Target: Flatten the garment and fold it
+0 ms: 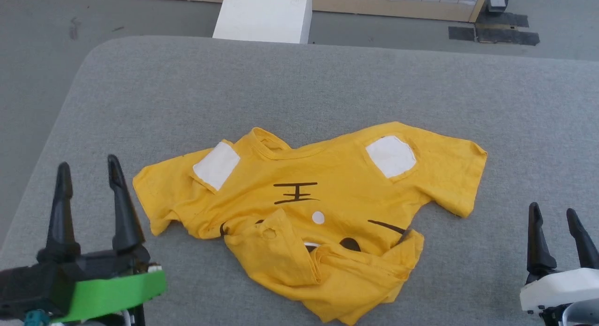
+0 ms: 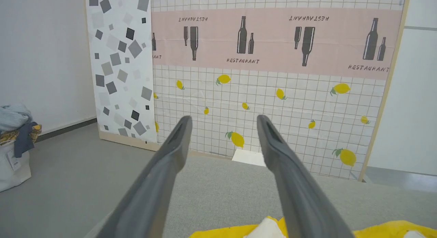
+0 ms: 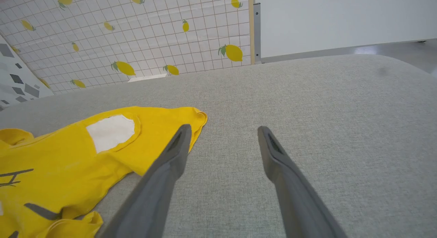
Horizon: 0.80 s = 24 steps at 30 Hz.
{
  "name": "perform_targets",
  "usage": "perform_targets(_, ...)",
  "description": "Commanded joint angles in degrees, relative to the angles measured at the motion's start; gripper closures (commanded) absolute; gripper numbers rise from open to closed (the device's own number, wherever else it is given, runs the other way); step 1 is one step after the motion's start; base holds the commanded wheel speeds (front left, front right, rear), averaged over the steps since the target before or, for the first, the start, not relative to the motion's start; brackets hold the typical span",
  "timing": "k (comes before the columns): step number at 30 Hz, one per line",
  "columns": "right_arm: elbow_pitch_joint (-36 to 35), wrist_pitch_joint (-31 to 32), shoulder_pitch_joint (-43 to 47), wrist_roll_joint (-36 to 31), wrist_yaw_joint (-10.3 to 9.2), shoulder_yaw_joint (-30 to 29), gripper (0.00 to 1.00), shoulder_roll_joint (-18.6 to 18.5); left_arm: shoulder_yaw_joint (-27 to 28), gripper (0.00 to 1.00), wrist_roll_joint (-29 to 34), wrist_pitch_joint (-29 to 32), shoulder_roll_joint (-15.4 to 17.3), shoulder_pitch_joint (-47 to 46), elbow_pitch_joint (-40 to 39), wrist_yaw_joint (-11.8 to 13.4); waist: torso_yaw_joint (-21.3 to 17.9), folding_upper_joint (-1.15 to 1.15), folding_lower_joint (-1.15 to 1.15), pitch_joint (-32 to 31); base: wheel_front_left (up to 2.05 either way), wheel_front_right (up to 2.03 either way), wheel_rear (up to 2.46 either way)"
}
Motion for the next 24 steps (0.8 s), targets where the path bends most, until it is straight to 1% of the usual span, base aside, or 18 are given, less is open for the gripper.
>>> perform_targets(1,-0.14,-0.31,0.33,0.08,-0.09,0.34,0.00,0.02,0.59,0.00,1.07,-0.20,-0.61,0.67,0.21,-1.03,0.32,0.00,0.00,0.10,0.00,0.00,0.00)
perform_targets(6,-2.74,1.84,-2.32,-2.96,-0.09,1.78,0.00,0.02,1.83,0.00,2.00,-0.21,-2.93,0.38,1.01,-3.74,0.78,0.00,0.00,1.20,0.00,0.00,0.00)
perform_targets(10,-6.52,6.94,-7.51,-5.79,-0.09,3.64,0.00,0.02,2.88,0.00,2.04,-0.21,-3.87,-0.77,1.34,-5.45,0.48,0.00,0.00,3.51,0.00,0.00,0.00)
perform_targets(14,-8.71,15.22,-13.76,-8.82,-0.09,5.41,0.00,0.02,3.59,0.00,1.66,-0.21,-4.38,-2.49,1.72,-6.91,0.18,0.00,0.00,6.34,0.00,0.00,0.00)
perform_targets(16,-8.91,19.57,-16.45,-10.09,-0.09,6.27,0.00,-0.73,3.68,0.00,1.39,-0.21,-4.53,-3.35,2.11,-7.52,0.18,0.00,0.00,7.75,0.00,0.00,0.00)
perform_targets(19,-8.55,25.92,-19.69,-10.00,-0.09,6.64,0.00,-1.90,3.63,0.00,1.11,-0.21,-4.65,-4.75,2.51,-8.30,0.39,0.00,0.00,9.75,0.00,0.00,0.00)
perform_targets(24,-6.82,33.60,-22.80,-9.32,-0.09,5.66,0.00,-4.62,2.88,0.00,-0.07,-0.21,-4.72,-6.58,3.06,-8.72,1.46,0.00,0.00,12.41,0.00,0.00,0.00)
